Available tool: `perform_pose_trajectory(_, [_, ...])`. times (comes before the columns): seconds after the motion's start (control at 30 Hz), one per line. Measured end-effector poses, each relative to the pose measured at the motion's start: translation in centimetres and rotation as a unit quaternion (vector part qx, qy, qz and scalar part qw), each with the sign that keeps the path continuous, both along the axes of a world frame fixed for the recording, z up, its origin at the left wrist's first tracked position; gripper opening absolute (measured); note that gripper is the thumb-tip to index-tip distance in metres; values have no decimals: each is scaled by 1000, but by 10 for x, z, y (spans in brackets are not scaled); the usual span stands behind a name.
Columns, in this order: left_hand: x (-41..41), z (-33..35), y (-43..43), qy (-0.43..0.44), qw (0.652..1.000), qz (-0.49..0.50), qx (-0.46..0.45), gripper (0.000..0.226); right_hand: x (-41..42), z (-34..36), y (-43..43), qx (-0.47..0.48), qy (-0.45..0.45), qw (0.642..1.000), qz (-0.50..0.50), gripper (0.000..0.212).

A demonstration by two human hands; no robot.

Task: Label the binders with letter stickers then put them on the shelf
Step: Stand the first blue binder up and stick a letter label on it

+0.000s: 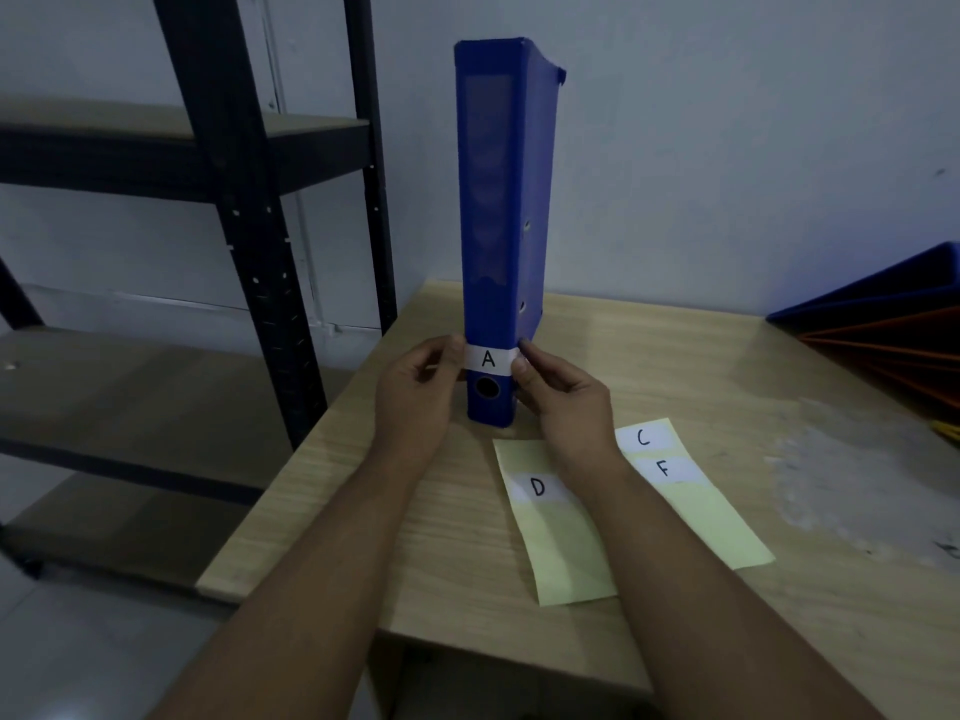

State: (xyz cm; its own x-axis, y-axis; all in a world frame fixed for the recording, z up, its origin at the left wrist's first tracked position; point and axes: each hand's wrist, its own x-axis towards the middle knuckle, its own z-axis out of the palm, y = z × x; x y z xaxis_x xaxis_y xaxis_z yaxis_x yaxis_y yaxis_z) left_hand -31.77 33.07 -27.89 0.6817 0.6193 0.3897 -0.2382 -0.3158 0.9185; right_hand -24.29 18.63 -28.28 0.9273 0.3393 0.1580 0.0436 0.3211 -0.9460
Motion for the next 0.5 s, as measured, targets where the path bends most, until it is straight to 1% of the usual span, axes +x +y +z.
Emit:
perform_pose_trajectory(0.1, [1, 1, 0, 3, 1000, -9, 4, 27, 3, 1, -2, -4, 18, 1000, 9, 36])
perform_pose_trajectory(0.17, [2, 1, 2, 11, 1000, -14, 15, 29, 3, 1, -3, 3, 30, 999, 17, 36])
perform_pose_trajectory(0.27, [2, 0, 3, 15, 1000, -15, 6, 29, 4, 1, -4, 8, 32, 999, 35, 39])
perform_pose_trajectory(0.43, [3, -1, 5, 23, 1000, -12, 5, 27, 3, 4, -3, 79, 69, 989, 109, 56])
perform_pose_trajectory(0.5, [3, -1, 5, 22, 1000, -18, 2, 26, 2, 5, -1, 64, 67, 991, 100, 64])
